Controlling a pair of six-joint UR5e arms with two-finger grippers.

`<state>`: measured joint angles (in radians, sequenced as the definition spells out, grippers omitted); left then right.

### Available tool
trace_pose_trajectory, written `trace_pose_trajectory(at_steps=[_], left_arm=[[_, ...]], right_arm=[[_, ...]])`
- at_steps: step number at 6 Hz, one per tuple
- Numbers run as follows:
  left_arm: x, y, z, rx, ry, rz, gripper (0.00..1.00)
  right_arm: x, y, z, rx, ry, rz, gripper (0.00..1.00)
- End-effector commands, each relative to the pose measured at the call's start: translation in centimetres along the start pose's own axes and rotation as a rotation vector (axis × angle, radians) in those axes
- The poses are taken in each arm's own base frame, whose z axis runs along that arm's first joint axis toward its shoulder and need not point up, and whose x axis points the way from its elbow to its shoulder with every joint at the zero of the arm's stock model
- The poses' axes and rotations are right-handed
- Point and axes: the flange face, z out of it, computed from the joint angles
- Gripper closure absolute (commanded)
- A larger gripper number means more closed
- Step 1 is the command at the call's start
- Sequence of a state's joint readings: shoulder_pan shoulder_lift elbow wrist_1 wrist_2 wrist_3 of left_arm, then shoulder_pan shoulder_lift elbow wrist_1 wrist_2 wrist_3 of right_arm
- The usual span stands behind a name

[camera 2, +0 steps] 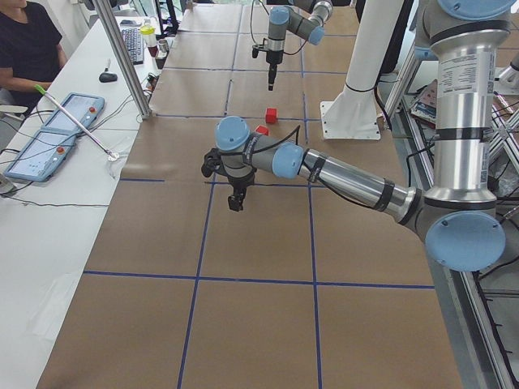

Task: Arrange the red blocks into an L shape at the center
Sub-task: 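Release the cube at center and raise the right gripper while the left arm reaches in, then grasp the red cube nearer the center with the left gripper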

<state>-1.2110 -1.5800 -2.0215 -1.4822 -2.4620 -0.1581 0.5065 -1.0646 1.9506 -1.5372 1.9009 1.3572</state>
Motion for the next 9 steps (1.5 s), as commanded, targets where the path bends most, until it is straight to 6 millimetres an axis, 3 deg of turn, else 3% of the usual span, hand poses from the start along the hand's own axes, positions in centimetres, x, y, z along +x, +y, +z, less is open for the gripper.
trace_pose_trajectory(at_steps=[1, 2, 3, 4, 5, 6, 7, 9], left_arm=[[14.0, -4.9, 5.6, -0.052, 0.014, 0.134, 0.0], [21.0, -6.4, 8.8, -0.04, -0.036, 0.193, 0.0], [26.0, -7.6, 11.3, -0.036, -0.048, 0.22, 0.0], [28.8, -9.6, 13.5, -0.057, -0.039, 0.236, 0.0], [31.1, -11.0, 14.6, -0.068, -0.029, 0.246, 0.01], [31.1, -11.6, 16.2, -0.092, -0.039, 0.237, 0.01], [31.6, -13.5, 18.4, -0.092, -0.053, 0.233, 0.01], [34.0, -13.1, 21.7, -0.036, -0.068, 0.183, 0.02]], right_arm=[[2.7, -1.3, -0.9, -0.01, 0.008, -0.004, 0.0], [4.8, -1.4, -1.2, -0.01, 0.023, -0.026, 0.0], [6.4, -1.9, -1.4, -0.024, 0.031, -0.035, 0.0], [6.6, -1.9, -1.4, -0.022, 0.035, -0.034, 0.0], [6.6, -1.9, -1.4, -0.025, 0.034, -0.035, 0.0], [6.7, -1.9, -1.2, -0.025, 0.039, -0.033, 0.0], [6.8, -1.7, -1.1, -0.027, 0.04, -0.033, 0.0], [6.8, -1.8, -0.8, -0.028, 0.045, -0.034, 0.0]])
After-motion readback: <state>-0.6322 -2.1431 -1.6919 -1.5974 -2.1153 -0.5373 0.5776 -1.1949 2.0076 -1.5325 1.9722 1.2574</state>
